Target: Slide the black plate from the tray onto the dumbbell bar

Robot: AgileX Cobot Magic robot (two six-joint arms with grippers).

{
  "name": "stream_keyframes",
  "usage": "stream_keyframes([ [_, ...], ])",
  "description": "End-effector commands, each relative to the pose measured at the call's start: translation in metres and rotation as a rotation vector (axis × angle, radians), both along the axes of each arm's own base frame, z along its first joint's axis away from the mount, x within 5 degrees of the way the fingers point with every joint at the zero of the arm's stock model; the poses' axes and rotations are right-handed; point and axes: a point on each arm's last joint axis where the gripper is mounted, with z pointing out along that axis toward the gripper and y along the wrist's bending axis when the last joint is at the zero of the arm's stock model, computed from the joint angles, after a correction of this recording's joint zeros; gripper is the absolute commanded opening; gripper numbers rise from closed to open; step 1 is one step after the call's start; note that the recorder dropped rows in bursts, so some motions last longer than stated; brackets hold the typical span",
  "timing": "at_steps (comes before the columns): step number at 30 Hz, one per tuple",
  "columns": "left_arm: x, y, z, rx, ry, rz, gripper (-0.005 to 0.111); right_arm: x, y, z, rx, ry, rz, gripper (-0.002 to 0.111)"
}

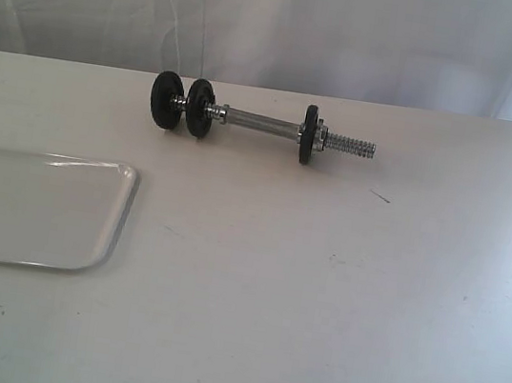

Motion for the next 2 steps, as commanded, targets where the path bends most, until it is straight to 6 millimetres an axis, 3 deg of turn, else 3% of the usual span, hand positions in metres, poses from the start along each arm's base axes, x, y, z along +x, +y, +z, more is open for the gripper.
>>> stream_keyframes([
  [1,-0.0002,-0.0004,-0.0009,-0.001,0.000,-0.008,0.000,-0.0001,-0.0001,-0.0006,-0.008,0.000,0.001,0.000],
  [2,-0.0002,-0.0004,-0.0009,-0.001,0.000,-0.008,0.000,-0.0001,-0.0001,-0.0006,-0.008,0.000,0.001,0.000],
])
